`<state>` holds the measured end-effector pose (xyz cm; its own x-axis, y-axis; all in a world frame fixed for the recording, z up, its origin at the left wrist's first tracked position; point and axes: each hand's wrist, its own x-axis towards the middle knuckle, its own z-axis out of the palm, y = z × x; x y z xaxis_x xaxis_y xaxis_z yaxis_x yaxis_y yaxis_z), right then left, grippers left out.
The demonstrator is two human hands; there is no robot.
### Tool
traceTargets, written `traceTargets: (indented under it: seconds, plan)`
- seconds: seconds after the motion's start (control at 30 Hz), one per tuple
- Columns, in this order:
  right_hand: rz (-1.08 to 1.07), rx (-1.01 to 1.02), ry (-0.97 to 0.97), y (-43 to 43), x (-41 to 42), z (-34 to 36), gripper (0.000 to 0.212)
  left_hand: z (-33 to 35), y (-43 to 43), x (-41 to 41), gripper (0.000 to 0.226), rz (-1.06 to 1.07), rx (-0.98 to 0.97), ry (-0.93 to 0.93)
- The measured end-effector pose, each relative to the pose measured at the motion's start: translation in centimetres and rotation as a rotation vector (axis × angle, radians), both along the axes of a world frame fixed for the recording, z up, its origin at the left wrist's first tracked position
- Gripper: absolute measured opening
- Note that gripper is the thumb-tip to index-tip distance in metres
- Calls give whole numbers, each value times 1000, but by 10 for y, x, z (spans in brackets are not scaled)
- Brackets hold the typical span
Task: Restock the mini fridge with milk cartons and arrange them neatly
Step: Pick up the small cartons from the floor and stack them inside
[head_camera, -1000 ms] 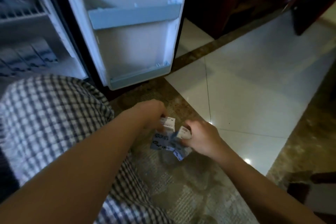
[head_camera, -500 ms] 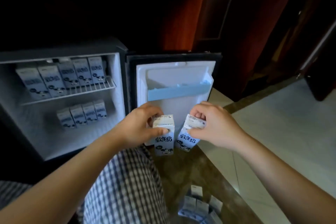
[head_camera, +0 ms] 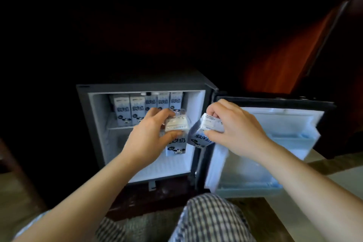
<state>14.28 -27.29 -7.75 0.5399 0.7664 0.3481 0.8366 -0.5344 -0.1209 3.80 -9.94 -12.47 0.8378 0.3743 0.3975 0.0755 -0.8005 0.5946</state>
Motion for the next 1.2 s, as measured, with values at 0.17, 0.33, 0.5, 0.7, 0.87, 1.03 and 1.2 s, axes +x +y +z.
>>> traceTargets:
  seconds: [0.17,0.33,0.5,0.7,0.87,1.03,1.2]
  plan:
    - [-8,12,-49,54,18,-19,27,-23,41,12,45,160,35,-38]
    - [2,-27,-189,98,36,-41,34,-47,75,31,41,280,-21,-99]
    - [3,94,-143,131,51,-64,30,-50,99,57,39,311,-12,-117]
    - [-46,217,-55,161,73,-75,27,-65,117,76,47,308,100,-41]
    - [-53,173,-5,170,84,-85,29,-70,116,88,44,265,113,-73]
    - [-39,152,25,169,91,-94,30,-74,113,100,41,276,114,-50]
    - [44,160,73,175,100,-112,31,-76,110,111,43,313,47,-47]
